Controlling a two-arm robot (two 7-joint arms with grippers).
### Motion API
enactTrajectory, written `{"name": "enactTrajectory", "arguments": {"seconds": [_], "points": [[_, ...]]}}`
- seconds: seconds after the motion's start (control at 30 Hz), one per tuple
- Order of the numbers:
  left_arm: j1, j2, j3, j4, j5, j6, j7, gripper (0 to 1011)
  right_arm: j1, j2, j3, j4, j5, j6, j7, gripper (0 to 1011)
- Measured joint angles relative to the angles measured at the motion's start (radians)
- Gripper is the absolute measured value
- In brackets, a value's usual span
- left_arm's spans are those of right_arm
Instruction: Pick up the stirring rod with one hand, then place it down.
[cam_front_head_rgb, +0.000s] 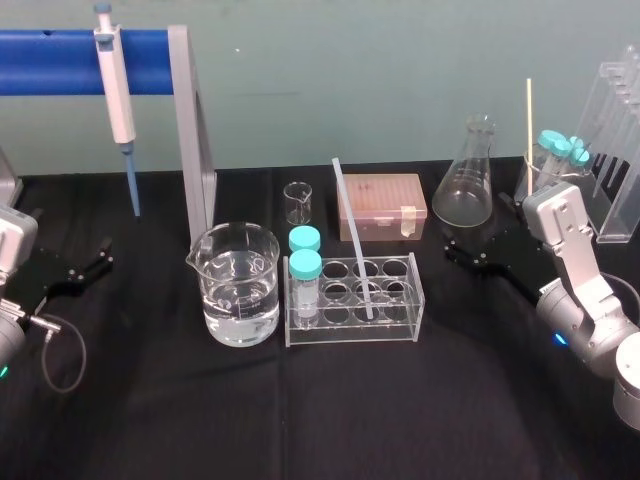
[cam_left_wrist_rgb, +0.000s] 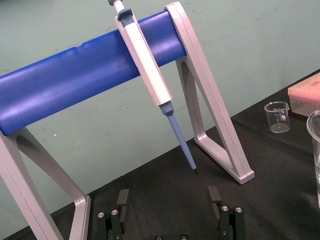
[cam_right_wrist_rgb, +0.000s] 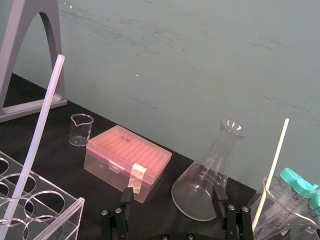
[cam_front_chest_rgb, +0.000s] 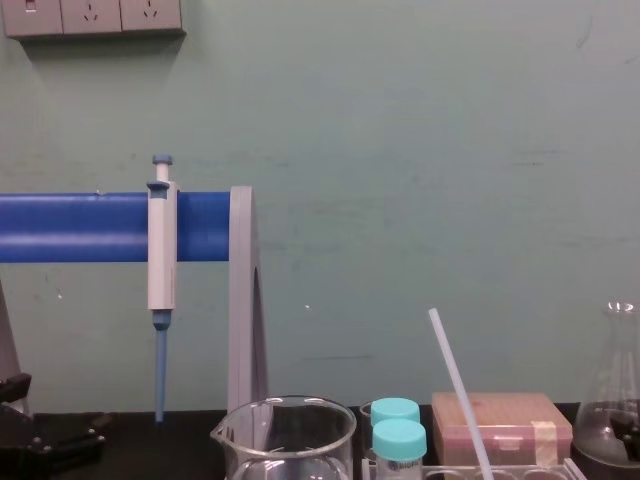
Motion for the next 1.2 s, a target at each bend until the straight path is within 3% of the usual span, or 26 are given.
{"name": "enactTrajectory", "arguments": {"seconds": [1.2], "points": [[0.0,0.0,0.0,0.0,0.0,0.0,0.0,1000,0.0,0.0,0.0,0.0,0.0,0.0,0.0,1003]]}}
